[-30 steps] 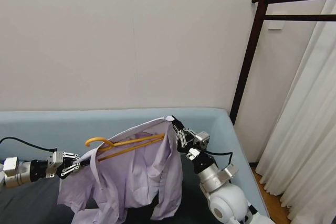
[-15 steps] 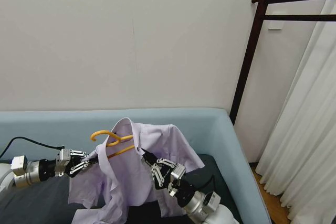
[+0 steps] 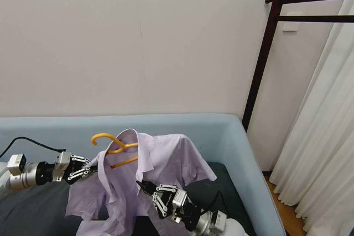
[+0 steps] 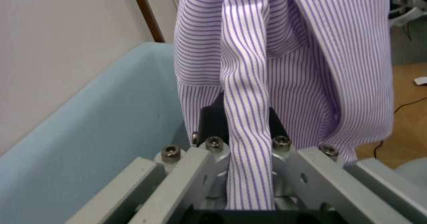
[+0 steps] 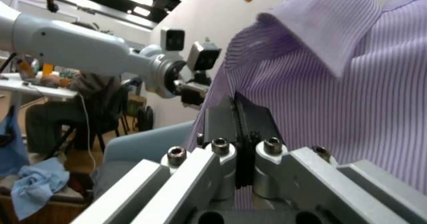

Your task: Pick up the clothes from the sofa and hang them on the clothes hanger.

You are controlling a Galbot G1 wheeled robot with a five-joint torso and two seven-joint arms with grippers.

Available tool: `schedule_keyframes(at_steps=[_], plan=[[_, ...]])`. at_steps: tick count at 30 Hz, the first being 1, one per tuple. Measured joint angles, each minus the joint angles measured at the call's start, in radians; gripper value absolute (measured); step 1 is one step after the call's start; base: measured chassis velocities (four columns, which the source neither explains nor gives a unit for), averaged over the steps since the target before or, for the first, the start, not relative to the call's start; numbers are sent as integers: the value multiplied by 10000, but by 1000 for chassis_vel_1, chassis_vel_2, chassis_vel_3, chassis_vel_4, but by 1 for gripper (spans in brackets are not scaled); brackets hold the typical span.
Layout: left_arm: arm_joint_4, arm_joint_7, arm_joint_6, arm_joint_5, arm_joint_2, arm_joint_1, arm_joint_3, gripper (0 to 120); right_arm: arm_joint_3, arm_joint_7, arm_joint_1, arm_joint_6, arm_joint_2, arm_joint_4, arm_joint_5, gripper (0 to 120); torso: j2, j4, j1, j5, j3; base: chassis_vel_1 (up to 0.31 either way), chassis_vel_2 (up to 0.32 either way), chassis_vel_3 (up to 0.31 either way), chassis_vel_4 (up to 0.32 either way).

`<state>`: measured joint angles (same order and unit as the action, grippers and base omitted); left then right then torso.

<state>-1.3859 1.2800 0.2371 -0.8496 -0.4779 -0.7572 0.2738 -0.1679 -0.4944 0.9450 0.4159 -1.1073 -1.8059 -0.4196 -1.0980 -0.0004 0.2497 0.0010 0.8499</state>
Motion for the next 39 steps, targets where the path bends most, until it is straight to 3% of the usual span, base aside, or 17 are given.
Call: schedule_keyframes(at_steps=[13, 18, 22, 28, 31, 37, 39], plan=[[-28, -150, -215, -141, -283, 237, -394, 1, -714, -55, -106, 26, -392, 682, 488, 0, 0, 1, 0, 0, 0, 0, 0, 0, 0], [157, -69, -191, -154, -359, 486, -588, 1, -851, 741, -232, 296, -486, 1000, 757, 0, 0, 2, 0, -1, 0, 0, 0, 0, 0], [601, -28, -110, -157, -412, 1081, -953, 1, -827, 685, -239, 541, -296, 917, 617, 11, 0, 1, 0, 0, 0, 0, 0, 0, 0], [1986, 552, -36, 8, -602, 3439, -2540, 1, 313, -2477, -114, 902, 213, 597, -1028, 38, 0, -1, 0, 1, 1, 0, 0, 0, 0], [2414, 963, 42, 287, -714, 4179, -2916, 1, 967, -3008, -114, 601, 559, 255, -1691, 46, 0, -3, 0, 6, 1, 0, 0, 0, 0], [2747, 1735, 82, 1187, -1011, 4889, -3159, 1, 1870, -2151, -532, -569, 1491, -334, -2298, 65, 1, 1, 0, 2, 1, 0, 0, 0, 0], [2741, 2036, 124, 1649, -1150, 5020, -3198, 1, 2124, -1218, -907, -1002, 2046, -476, -2170, 74, 0, 1, 1, 2, 1, 0, 0, 0, 0]])
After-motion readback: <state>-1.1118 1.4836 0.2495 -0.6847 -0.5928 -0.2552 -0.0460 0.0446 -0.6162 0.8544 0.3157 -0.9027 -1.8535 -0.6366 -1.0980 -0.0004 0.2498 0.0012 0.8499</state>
